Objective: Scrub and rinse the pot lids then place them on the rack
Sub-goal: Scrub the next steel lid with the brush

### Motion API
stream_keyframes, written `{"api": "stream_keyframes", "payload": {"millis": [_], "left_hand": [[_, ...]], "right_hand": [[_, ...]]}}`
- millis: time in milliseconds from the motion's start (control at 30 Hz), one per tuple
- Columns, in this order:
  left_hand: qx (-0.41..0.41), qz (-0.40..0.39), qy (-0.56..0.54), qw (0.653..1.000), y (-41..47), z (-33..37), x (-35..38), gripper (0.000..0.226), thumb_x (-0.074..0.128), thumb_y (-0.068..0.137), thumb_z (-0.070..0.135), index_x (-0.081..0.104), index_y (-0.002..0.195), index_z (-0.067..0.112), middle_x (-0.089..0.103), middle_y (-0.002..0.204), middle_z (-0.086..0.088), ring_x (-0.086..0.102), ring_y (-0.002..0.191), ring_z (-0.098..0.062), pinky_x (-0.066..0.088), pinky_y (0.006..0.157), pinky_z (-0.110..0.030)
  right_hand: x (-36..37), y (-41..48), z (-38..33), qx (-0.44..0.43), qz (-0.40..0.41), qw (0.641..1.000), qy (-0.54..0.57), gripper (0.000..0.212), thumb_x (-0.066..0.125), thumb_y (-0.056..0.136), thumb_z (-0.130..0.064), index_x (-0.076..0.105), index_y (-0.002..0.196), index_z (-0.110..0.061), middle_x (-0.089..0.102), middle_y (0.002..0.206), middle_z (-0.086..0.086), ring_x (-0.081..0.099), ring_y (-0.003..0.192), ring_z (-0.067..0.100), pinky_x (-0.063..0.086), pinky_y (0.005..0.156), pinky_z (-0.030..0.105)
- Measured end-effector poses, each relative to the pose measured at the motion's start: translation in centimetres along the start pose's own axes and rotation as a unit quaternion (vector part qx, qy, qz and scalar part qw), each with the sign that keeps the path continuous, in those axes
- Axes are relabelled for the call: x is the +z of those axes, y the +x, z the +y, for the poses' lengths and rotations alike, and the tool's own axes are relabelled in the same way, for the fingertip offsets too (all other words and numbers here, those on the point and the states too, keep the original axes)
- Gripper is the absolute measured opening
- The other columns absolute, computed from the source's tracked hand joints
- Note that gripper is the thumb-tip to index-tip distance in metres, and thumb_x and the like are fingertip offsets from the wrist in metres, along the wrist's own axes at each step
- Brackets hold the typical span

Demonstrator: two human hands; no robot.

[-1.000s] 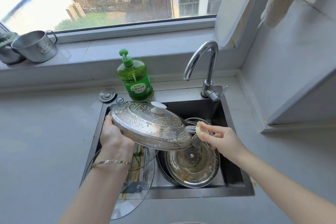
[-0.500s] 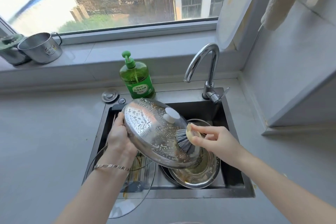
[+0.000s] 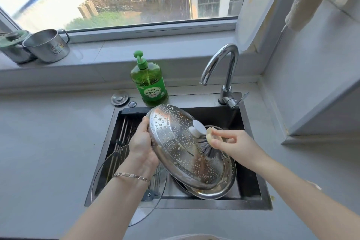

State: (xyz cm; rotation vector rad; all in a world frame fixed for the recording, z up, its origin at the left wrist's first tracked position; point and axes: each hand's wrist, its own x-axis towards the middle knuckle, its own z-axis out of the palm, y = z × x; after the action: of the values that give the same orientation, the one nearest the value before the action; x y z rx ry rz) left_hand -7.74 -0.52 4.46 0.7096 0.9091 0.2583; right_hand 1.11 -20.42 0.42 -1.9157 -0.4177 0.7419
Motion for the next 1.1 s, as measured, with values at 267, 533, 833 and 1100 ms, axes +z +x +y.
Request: {"api": "stream_keyframes", "payload": {"millis": [267,533,833,1100], "left_hand": [[-0.037,0.006,0.03,0.999,0.5,0.5,-1.5,0.047,0.035,0.099,0.042,0.059,0.119,0.007,0.064,0.112,-0.02,0.061,0.098,-0.034,0.05,0.069,-0.044],[-0.055,-0.012,0.096,0.994,0.6,1.3,-0.3,0.037,0.038,0.101,0.03,0.063,0.099,0.004,0.072,0.084,-0.015,0.07,0.071,-0.023,0.056,0.058,-0.032],[-0.116,-0.071,0.146,0.98,1.1,2.7,1.9,0.029,0.051,0.094,0.03,0.061,0.079,0.007,0.066,0.064,-0.006,0.064,0.05,-0.02,0.055,0.052,-0.028],[-0.046,-0.11,0.25,0.961,-0.8,-3.1,1.1,0.034,0.065,0.084,0.017,0.063,0.116,0.005,0.072,0.103,-0.012,0.069,0.095,-0.027,0.052,0.091,-0.041]], "right_hand": [[-1.3,0.3,3.0,0.089,0.03,0.992,-0.082,0.042,0.057,0.084,-0.052,0.059,0.123,-0.036,0.054,0.077,-0.021,0.043,0.07,0.001,0.042,0.081,0.028],[-2.0,1.0,-2.4,0.053,0.084,0.993,0.062,0.024,0.07,0.076,-0.045,0.065,0.083,-0.023,0.057,0.056,-0.019,0.05,0.047,-0.005,0.034,0.045,0.009],[1.7,1.1,-2.8,0.068,0.015,0.998,-0.006,0.018,0.071,0.078,-0.035,0.066,0.088,-0.02,0.068,0.087,-0.006,0.062,0.084,0.009,0.046,0.072,0.024],[1.6,4.0,-3.3,0.21,0.123,0.945,0.22,0.028,0.063,0.084,-0.031,0.049,0.075,-0.009,0.042,0.062,0.004,0.027,0.038,0.009,0.02,0.034,0.017]]}}
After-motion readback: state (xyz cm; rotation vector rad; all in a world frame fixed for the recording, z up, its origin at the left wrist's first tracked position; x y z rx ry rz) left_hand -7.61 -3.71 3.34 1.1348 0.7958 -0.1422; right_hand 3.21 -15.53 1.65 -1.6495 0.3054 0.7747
